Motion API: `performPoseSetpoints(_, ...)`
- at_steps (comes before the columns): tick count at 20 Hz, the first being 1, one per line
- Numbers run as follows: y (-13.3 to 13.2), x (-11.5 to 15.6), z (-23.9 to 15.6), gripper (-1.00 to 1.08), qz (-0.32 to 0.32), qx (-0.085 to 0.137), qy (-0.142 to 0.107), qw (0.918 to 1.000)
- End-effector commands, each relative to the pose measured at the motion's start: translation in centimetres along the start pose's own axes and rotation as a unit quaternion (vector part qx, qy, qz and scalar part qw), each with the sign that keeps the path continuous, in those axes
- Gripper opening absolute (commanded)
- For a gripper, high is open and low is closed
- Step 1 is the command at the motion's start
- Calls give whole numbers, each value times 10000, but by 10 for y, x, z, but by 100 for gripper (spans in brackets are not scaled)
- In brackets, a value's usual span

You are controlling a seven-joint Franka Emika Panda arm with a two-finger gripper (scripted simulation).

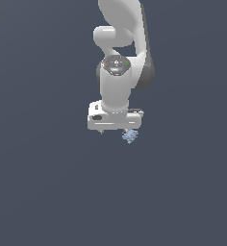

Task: Pick up the object and move it to a goal position.

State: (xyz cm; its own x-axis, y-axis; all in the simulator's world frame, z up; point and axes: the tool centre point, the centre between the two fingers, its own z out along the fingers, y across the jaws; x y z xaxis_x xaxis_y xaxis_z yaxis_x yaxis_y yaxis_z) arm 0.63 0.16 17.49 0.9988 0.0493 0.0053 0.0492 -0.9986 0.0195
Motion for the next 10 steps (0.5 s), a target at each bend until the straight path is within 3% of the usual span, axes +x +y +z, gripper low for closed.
performPoseSetpoints(1, 0, 0, 0, 100, 0, 0, 0, 10000)
performPoseSetpoints(10, 22, -9, 11, 100, 356, 33, -202, 9992)
